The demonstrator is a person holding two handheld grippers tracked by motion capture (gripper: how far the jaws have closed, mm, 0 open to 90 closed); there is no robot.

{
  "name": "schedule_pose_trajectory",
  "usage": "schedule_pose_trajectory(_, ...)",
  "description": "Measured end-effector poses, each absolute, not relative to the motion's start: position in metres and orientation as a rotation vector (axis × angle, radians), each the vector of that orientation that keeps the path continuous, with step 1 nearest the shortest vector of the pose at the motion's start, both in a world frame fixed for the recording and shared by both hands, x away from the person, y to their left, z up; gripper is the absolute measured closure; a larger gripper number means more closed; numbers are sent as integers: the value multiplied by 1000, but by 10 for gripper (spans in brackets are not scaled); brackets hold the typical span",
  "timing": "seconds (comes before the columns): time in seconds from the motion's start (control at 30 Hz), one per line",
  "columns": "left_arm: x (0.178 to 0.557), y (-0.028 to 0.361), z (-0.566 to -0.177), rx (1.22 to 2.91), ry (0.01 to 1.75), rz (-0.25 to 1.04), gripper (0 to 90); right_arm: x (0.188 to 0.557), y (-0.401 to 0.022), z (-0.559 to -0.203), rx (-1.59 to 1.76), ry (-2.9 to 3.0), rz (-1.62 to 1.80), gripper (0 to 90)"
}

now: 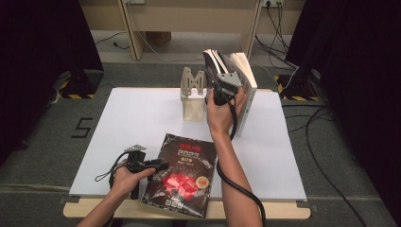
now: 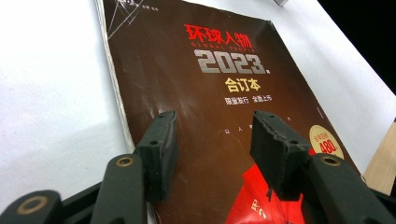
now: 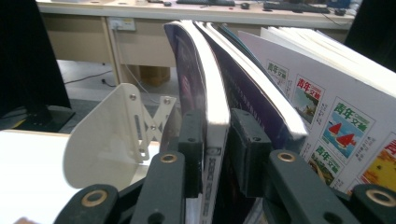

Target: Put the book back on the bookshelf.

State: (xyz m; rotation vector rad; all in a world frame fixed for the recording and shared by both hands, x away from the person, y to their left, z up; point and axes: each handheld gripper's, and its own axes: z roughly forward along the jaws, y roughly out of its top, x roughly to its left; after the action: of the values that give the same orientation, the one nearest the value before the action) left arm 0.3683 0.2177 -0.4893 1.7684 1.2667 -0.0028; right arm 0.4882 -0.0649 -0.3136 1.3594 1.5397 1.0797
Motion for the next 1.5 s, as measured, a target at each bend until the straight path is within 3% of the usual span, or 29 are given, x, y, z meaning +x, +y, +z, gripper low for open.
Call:
schedule_pose_trajectory(0.43,368,216,-489,1769,1266,-2,497,463,-79,-312,1334,1525,1116,626)
schedule_pose_trajectory(0.8,368,216,-490,1770,1264,-5,497,454,-83,-319,1341,1500,1116,583)
schedule_pose_trajectory(1.1,367,216,-489,1770,1263,-3,497,467,-85,-329,1395,1532,1107,555)
schedule_pose_trajectory(1.3,368,216,-490,1771,1261,-7,497,479,-85,-321,1404,1536,1120,573)
schedule_pose_trajectory(1.5,368,216,-489,1771,1261,-5,498,487,-88,-311,1459,1541,1121,751)
